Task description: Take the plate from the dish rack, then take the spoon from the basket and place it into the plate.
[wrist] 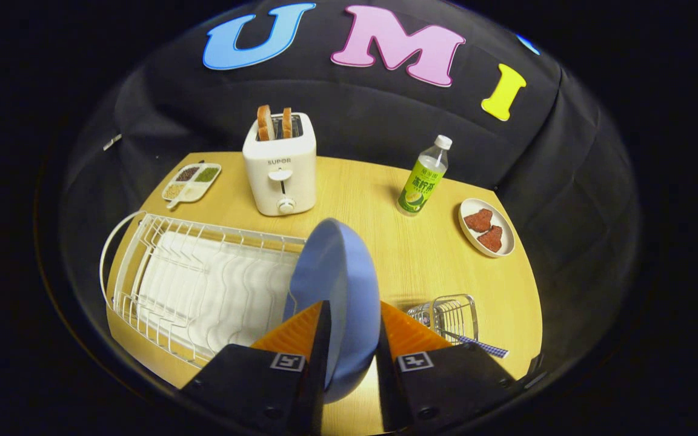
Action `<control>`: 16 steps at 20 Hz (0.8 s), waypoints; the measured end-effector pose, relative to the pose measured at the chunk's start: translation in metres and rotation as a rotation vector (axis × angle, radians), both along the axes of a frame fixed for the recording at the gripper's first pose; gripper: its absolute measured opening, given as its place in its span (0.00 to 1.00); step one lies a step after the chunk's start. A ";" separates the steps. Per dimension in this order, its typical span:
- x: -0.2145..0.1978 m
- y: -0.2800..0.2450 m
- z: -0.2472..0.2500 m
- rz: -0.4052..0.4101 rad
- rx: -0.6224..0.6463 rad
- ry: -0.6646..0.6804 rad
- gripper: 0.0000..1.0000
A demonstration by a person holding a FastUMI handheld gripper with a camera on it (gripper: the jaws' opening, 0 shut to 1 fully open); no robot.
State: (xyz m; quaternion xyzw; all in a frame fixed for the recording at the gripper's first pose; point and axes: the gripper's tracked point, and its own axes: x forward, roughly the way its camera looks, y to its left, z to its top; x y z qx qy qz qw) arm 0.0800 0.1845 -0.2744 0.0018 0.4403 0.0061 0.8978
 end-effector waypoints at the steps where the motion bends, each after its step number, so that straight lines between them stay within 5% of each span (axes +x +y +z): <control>1: 0.003 0.001 -0.001 -0.015 0.006 0.002 0.36; 11: 0.021 0.015 0.040 0.095 -0.162 -0.081 0.27; 16: 0.019 0.009 0.039 0.064 -0.154 -0.080 0.27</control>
